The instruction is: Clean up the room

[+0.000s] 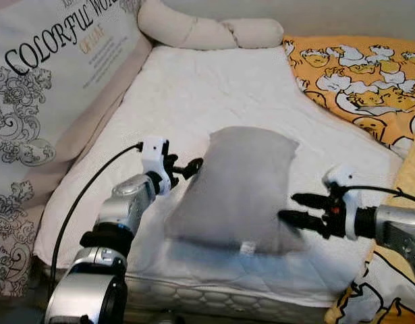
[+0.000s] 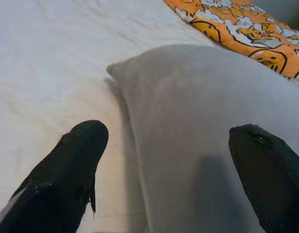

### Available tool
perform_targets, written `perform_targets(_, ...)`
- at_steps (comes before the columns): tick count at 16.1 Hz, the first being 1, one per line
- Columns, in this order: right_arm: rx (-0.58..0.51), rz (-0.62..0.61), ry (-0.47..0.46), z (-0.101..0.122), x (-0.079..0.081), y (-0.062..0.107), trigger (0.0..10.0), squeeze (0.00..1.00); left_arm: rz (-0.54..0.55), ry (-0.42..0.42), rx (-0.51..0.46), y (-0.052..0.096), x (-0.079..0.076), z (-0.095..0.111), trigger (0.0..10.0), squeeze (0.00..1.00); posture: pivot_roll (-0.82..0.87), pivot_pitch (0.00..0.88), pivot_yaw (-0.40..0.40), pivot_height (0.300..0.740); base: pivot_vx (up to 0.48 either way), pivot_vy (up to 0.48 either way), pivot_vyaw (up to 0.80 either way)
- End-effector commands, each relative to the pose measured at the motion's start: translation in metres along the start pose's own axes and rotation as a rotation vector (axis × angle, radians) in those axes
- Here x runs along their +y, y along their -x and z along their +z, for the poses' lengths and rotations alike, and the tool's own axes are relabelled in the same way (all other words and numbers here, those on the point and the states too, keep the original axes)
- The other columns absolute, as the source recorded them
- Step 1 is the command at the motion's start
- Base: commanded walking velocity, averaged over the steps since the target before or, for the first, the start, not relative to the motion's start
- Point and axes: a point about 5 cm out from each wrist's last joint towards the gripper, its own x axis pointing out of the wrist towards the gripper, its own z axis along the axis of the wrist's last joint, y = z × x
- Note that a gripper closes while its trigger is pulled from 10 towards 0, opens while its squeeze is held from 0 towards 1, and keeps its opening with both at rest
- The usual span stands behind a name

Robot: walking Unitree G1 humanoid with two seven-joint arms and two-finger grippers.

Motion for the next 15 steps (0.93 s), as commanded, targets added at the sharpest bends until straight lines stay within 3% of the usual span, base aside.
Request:
perform_targets(1, 0.011, 0.003, 0.027, 0.003, 0.002, 0.003, 10.0, 1.00, 0.004, -0.016, 0.000, 0.001, 0.003, 0.002, 10.0, 1.00, -0.07, 0.000, 0.054, 0.740, 0.000, 0.000, 0.00)
perform_targets(4, -0.106, -0.054, -0.038, 0.016, -0.007, 0.008, 10.0, 1.00, 0.020, -0.039, 0.011, 0.003, 0.009, 0.000, 10.0, 1.00, -0.07, 0.000, 0.048, 0.740, 0.000, 0.000, 0.00)
perform_targets(6, -0.259, -0.155, -0.084, 0.031, -0.019, 0.013, 10.0, 1.00, -0.010, -0.002, 0.009, 0.002, 0.006, 0.000, 10.0, 1.00, -0.07, 0.000, 0.046, 0.740, 0.000, 0.000, 0.00)
perform_targets(7, -0.292, -0.210, -0.121, 0.031, -0.027, 0.013, 10.0, 0.78, -0.024, -0.001, 0.017, 0.000, 0.003, -0.002, 10.0, 1.00, -0.07, 0.000, 0.046, 0.740, 0.000, 0.000, 0.00)
perform_targets(8, -0.334, -0.292, -0.179, 0.030, -0.038, 0.011, 10.0, 0.00, -0.048, -0.011, 0.029, -0.002, 0.000, -0.004, 10.0, 1.00, -0.07, 0.000, 0.051, 0.740, 0.000, 0.000, 0.00)
perform_targets(11, -0.413, -0.433, -0.396, 0.018, -0.059, -0.001, 10.0, 0.00, -0.081, 0.059, 0.041, -0.011, -0.012, -0.009, 10.0, 1.00, -0.08, 0.000, 0.058, 0.740, 0.000, 0.000, 0.00)
perform_targets(12, -0.415, -0.430, -0.498, 0.007, -0.061, -0.010, 10.0, 0.00, -0.085, 0.097, 0.054, -0.016, -0.018, -0.013, 10.0, 1.00, -0.09, 0.000, 0.064, 0.740, 0.000, 0.000, 0.00)
perform_targets(14, -0.389, -0.372, -0.584, -0.008, -0.057, -0.028, 10.0, 0.00, -0.106, 0.150, 0.080, -0.022, -0.028, -0.020, 10.0, 1.00, -0.10, 0.000, 0.071, 0.740, 0.000, 0.000, 0.00)
perform_targets(15, -0.383, -0.333, -0.678, -0.018, -0.056, -0.041, 10.0, 0.00, -0.060, 0.170, 0.089, -0.026, -0.032, -0.027, 10.0, 1.00, -0.10, 0.000, 0.085, 0.740, 0.000, 0.000, 0.00)
